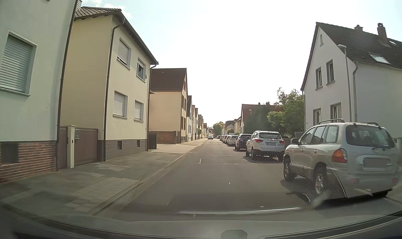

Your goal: Follow the waypoints while adhering to traffic rules and regulations

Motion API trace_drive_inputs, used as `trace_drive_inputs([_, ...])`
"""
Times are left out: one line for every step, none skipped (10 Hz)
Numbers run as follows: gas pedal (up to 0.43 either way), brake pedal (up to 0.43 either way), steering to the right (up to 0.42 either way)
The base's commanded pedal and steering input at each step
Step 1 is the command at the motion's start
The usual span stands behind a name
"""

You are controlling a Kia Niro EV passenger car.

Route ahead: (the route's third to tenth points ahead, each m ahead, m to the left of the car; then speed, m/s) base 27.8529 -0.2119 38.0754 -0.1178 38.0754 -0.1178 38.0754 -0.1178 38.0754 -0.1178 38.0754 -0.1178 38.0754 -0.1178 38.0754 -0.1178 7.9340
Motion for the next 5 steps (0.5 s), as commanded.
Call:
trace_drive_inputs([0.000,0.030,0.001])
trace_drive_inputs([0.000,0.030,0.001])
trace_drive_inputs([0.000,0.030,0.001])
trace_drive_inputs([0.000,0.030,-0.001])
trace_drive_inputs([0.000,0.030,-0.001])
